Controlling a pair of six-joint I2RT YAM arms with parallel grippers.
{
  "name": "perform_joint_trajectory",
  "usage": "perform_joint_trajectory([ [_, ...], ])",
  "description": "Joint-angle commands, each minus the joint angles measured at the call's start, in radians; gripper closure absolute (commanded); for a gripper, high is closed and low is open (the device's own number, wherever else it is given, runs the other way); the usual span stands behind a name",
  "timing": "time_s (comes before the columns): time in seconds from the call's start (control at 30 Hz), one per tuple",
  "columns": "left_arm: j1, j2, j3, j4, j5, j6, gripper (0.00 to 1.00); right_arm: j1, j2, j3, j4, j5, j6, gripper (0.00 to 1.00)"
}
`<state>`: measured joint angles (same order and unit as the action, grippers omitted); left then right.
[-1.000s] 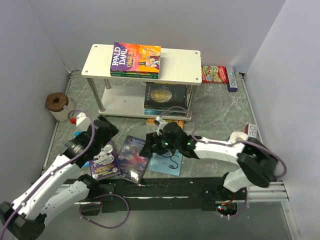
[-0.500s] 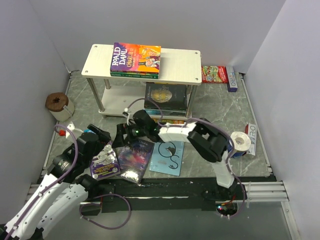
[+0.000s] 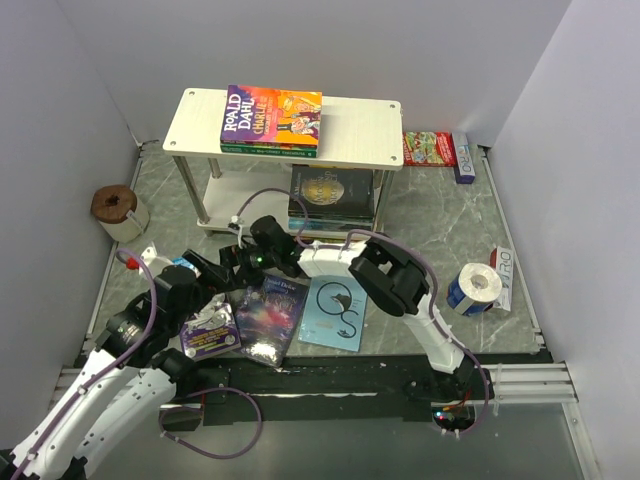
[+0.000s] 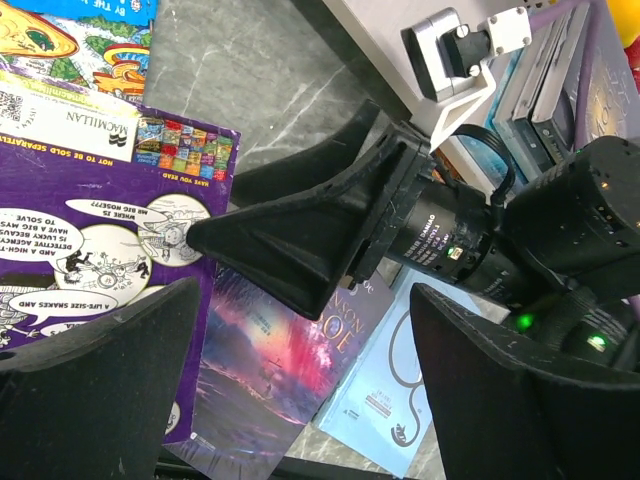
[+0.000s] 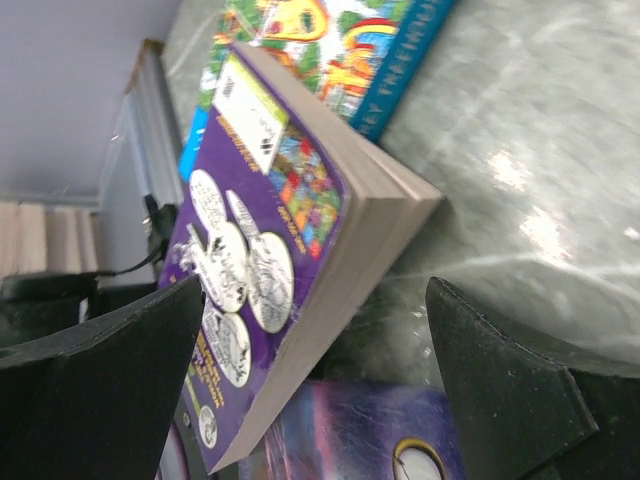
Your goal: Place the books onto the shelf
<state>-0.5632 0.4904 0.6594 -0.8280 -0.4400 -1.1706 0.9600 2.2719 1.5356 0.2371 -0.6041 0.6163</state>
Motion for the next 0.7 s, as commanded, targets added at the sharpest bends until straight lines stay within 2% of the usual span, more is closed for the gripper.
perform_joint_trajectory([
  [0.0, 0.002, 0.002, 0.023, 0.038, 0.020, 0.023, 0.09, 0.009, 0.044, -0.058, 0.099, -0.132, 0.028, 0.00],
  [0.2, 0.003, 0.013, 0.017, 0.041, 0.026, 0.020, 0.09, 0.022, 0.061, -0.075, 0.076, -0.238, 0.016, 0.01],
  [0.4, 0.002, -0.007, 0.020, 0.023, -0.002, -0.006, 0.09, 0.055, 0.063, -0.080, 0.014, -0.224, -0.024, 0.04],
  [0.67, 0.003, -0.039, 0.022, -0.002, -0.035, -0.043, 0.11, 0.079, 0.087, -0.123, 0.097, -0.155, 0.106, 0.11],
])
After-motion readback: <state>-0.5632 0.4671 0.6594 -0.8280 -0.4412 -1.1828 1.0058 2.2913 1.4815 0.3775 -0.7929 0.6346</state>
